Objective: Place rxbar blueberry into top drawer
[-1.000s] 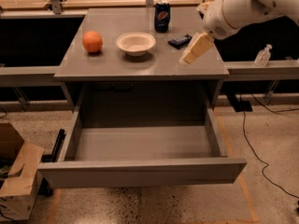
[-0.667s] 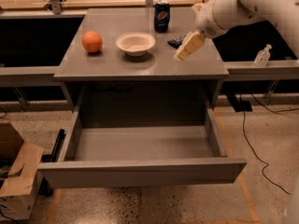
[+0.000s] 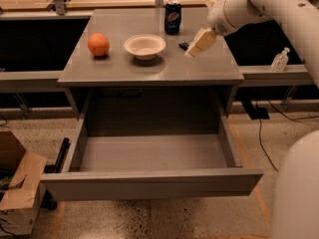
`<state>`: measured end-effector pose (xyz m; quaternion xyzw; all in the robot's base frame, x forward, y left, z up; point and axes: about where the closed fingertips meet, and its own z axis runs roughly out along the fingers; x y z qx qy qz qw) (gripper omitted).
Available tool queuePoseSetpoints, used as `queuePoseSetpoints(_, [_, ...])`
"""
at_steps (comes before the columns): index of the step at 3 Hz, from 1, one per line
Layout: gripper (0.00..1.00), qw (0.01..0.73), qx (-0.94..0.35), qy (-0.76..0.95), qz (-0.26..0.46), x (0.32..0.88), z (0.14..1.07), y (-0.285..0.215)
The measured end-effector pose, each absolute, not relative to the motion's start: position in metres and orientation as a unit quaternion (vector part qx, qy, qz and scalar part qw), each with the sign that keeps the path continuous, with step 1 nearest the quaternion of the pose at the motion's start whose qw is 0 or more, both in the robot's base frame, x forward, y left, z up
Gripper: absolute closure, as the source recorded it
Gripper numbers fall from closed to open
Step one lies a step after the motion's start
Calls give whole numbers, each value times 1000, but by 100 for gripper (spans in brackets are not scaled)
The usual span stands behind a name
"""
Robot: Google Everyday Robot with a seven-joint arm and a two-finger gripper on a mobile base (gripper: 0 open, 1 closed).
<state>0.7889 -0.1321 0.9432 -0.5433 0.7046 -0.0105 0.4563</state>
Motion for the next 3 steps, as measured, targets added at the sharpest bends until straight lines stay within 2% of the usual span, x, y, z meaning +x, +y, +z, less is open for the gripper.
queuePoseSetpoints(1, [0, 461, -506, 729, 4, 799, 929, -140])
queuePoseSetpoints(3, [0, 485, -388, 782, 56, 854, 882, -161])
